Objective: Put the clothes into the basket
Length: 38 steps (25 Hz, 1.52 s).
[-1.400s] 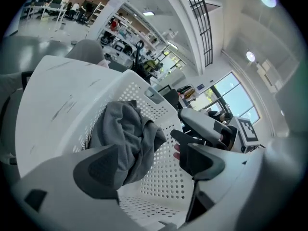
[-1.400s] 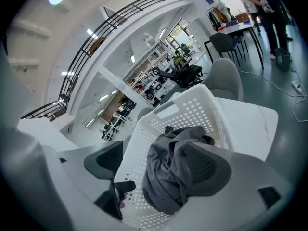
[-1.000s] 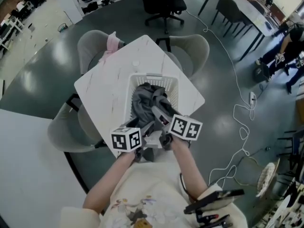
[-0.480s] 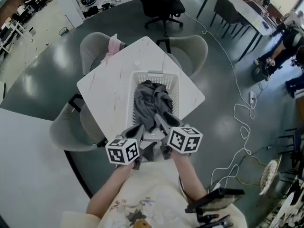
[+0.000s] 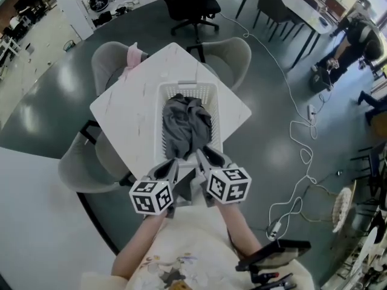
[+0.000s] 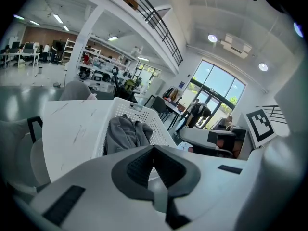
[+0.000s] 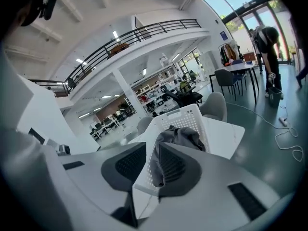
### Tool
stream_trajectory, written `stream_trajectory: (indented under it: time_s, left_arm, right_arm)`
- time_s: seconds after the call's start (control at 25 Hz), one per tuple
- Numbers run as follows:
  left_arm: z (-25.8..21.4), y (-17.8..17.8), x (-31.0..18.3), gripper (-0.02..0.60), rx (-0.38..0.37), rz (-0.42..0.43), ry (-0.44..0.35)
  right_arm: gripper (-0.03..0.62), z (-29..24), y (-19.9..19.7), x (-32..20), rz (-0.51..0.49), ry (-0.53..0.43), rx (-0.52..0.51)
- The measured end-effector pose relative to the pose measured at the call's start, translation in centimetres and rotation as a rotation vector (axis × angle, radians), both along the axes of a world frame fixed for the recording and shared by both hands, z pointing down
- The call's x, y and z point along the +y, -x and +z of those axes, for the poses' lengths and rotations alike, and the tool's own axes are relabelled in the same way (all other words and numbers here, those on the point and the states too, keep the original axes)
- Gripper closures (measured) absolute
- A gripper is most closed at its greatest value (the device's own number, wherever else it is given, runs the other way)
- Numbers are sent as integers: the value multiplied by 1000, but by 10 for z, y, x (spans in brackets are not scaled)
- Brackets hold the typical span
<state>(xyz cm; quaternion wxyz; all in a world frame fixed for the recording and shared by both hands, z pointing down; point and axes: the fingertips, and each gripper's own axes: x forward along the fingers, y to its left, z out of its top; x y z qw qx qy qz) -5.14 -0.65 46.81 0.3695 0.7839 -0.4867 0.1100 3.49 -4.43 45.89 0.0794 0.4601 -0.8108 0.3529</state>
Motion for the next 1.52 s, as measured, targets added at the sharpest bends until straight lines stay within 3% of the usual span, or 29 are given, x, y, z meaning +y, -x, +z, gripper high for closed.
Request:
stream_trajectory:
  time_s: [0.28,0.44,0.56,0.92,1.16,1.32,1.52]
  left_arm:
    - [-22,10,36,571,54,-14,-27]
    - [0,-13,47,571,98,58,-17]
    - [3,-27,57,571,101,97,-11]
    - [-16,-44,69,571,105,-3,-40]
    - [-18,-101,106,571,45,4,-52]
    - [-22,-132,133,571,20,-2,-60]
    - [-17,-155,166,571,7,-44,-65]
  right_arm:
    - [508,-14,-3,44,26,26,14]
    - [507,-3,-9,54,57,10,38]
    - [507,0,-11,63,76,29,-1]
    - [507,-19,-49,77,25,-8,-53]
    - [507,-23,-105,115,-2,-48,-6]
    - [507,-26,-123,136,-51,-84,3]
    - [508,-14,-135,159,-104,-62,-63]
